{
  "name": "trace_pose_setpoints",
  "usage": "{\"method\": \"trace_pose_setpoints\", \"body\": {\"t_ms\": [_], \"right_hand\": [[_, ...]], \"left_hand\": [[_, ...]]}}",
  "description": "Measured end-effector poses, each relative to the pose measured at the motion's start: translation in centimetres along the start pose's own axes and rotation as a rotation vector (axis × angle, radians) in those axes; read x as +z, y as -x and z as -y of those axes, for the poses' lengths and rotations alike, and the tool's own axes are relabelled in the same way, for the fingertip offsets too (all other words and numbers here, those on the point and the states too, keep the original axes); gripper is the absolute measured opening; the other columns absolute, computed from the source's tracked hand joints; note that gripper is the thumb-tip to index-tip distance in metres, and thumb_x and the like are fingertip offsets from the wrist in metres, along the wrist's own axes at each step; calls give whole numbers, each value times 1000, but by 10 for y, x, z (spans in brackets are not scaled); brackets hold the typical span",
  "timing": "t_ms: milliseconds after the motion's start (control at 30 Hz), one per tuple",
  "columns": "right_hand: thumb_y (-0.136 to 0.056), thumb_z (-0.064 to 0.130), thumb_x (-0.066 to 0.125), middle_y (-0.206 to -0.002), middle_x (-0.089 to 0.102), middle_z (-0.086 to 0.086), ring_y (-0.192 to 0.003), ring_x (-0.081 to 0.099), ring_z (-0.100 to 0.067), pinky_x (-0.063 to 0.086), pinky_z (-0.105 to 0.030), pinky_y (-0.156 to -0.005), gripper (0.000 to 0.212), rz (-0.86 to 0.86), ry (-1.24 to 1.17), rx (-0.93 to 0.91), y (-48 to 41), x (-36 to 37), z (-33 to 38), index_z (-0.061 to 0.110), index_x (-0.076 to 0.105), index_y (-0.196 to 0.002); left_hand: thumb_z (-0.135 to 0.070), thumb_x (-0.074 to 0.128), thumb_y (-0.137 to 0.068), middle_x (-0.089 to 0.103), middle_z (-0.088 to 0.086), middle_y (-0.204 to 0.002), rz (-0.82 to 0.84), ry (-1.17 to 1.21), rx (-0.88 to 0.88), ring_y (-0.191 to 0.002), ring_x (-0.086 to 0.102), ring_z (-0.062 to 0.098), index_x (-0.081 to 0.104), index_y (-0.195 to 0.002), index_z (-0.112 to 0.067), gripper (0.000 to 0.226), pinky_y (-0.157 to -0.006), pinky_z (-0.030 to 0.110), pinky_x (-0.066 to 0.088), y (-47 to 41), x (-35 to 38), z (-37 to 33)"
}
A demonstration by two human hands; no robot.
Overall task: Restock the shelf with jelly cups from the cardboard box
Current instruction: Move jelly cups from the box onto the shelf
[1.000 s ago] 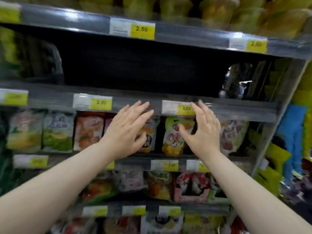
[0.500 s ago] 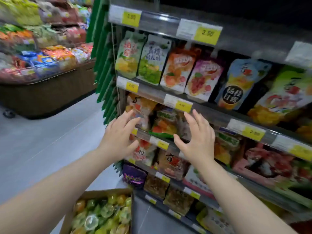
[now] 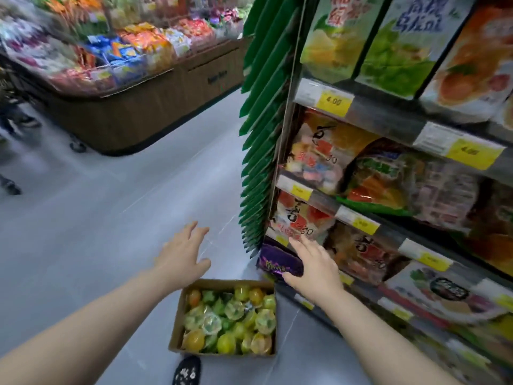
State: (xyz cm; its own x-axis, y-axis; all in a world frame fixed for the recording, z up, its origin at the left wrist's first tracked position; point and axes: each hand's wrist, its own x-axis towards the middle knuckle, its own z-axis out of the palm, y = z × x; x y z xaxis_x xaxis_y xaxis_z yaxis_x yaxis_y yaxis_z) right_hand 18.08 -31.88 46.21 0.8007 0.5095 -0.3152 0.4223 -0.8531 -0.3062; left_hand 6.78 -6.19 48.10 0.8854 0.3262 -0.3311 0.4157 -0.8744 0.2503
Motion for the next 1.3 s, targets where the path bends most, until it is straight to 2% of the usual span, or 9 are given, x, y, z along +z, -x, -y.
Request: {"method": "trace_pose_setpoints", "body": {"t_ms": [200, 333, 433, 567, 700, 867, 1000, 1100, 1300], "right_hand": [[-89, 51, 56, -159, 18, 6, -146, 14, -19, 24, -36, -116, 74, 100, -139, 244, -37, 81, 18, 34, 20, -151], [-89, 46, 57, -158, 21, 6, -144, 20, -18, 24, -32, -115, 72, 154, -220, 331, -64, 152, 17, 32, 22, -151], [-91, 39, 55, -156, 24, 6, -142, 24, -19, 26, -29, -112, 67, 181, -268, 381, -83, 212, 8, 33, 23, -150], [-90, 31, 58, -151, 33, 5, -135, 34, -20, 36, -29, -105, 67, 171, -344, 410, -100, 303, -11, 32, 26, -149], [-93, 25, 55, -151, 33, 3, -138, 32, -18, 33, -28, -109, 64, 127, -348, 409, -115, 398, -39, 30, 25, -149], [-93, 16, 50, -142, 42, 7, -131, 35, -15, 32, -25, -105, 54, 18, -270, 330, -137, 487, -74, 31, 36, -142], [-92, 14, 49, -143, 40, 6, -131, 34, -17, 31, -26, -105, 56, 8, -119, 211, -155, 520, -101, 28, 34, -145], [-90, 10, 49, -146, 34, 2, -132, 31, -20, 32, -30, -106, 63, 11, -11, 149, -161, 524, -111, 26, 29, -148], [-89, 2, 49, -152, 25, 1, -136, 29, -22, 35, -35, -107, 70, 51, 14, 197, -134, 527, -123, 25, 23, -150]], "left_hand": [[-36, 49, -92, 8, 0, -160, 214, -104, 110, -143, 22, 25, 17, -150, -26, 67, -111, 39, 29, -69, 16, 65], [-35, 47, -94, 9, 1, -160, 269, -109, 210, -143, 24, 24, 19, -150, -25, 63, -111, 35, 29, -115, 66, 84], [-35, 48, -92, 12, 4, -159, 341, -76, 238, -144, 22, 24, 23, -149, -23, 64, -114, 36, 26, -141, 132, 93], [-39, 47, -84, 18, 4, -157, 410, -47, 280, -139, 32, 24, 27, -148, -23, 69, -111, 32, 32, -155, 238, 100], [-35, 54, -88, 14, 1, -158, 482, -60, 312, -139, 32, 23, 23, -150, -21, 71, -109, 32, 36, -167, 359, 110], [-34, 61, -86, 22, 6, -154, 550, -17, 293, -137, 34, 26, 20, -149, -18, 76, -108, 33, 35, -199, 491, 112], [-37, 66, -85, 21, 7, -155, 535, -63, 397, -138, 31, 28, 8, -153, -19, 91, -111, 37, 33, -219, 555, 103], [-40, 71, -81, 8, 7, -160, 538, -209, 487, -142, 24, 30, -6, -153, -26, 106, -112, 39, 32, -241, 580, 99], [-23, 70, -81, -13, 4, -160, 434, -403, 552, -147, 9, 30, -31, -145, -32, 120, -115, 44, 25, -240, 604, 92]]}}
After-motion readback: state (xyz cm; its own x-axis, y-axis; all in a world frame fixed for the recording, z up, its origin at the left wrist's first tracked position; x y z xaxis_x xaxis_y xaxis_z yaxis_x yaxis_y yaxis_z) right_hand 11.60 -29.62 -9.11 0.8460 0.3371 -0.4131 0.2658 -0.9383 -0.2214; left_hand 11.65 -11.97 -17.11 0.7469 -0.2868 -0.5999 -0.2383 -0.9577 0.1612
